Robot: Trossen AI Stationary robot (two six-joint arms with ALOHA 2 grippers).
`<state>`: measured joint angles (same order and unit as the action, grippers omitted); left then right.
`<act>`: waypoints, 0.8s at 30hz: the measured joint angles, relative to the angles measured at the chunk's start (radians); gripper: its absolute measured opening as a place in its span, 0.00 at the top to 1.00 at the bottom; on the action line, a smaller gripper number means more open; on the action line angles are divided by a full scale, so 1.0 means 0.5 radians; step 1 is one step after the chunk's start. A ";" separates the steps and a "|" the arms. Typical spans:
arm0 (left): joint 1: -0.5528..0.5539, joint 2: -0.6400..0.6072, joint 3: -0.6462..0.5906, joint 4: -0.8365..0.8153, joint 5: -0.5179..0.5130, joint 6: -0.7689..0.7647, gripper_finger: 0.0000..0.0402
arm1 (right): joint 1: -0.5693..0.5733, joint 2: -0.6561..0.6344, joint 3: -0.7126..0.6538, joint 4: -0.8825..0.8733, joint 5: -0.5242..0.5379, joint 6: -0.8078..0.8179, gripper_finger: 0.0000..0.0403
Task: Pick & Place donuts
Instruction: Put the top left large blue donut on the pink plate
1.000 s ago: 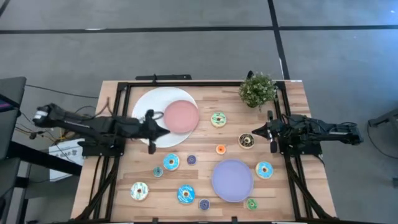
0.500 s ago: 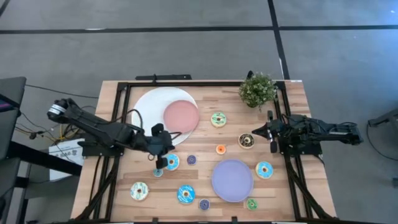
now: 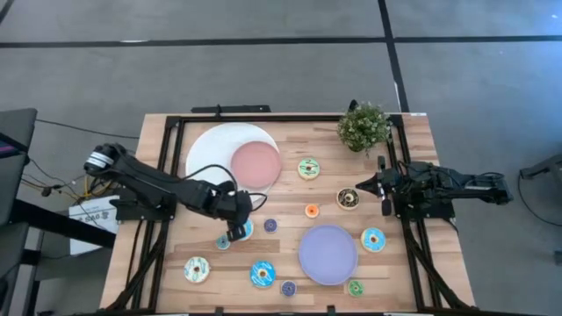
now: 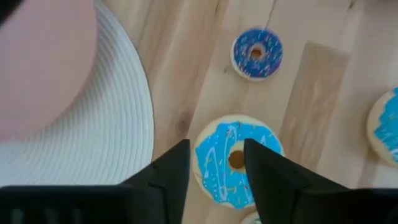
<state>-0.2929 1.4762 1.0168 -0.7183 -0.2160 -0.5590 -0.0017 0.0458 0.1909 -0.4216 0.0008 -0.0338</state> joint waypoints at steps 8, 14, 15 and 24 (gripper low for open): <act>0.027 0.207 0.000 -0.012 0.073 0.005 0.48 | 0.000 0.000 0.000 -0.010 0.000 0.000 1.00; 0.028 0.351 0.000 -0.013 0.144 0.034 0.43 | 0.000 0.000 0.000 -0.010 0.000 0.000 1.00; 0.034 0.368 0.000 -0.013 0.143 0.051 0.42 | 0.000 0.000 0.000 -0.010 0.000 0.000 1.00; 0.067 0.427 -0.001 -0.009 0.145 0.108 0.42 | 0.000 0.000 0.000 -0.010 0.000 0.000 1.00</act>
<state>-0.2596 1.6897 1.0164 -0.7230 -0.1435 -0.5052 -0.0017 0.0456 0.1909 -0.4267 0.0007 -0.0338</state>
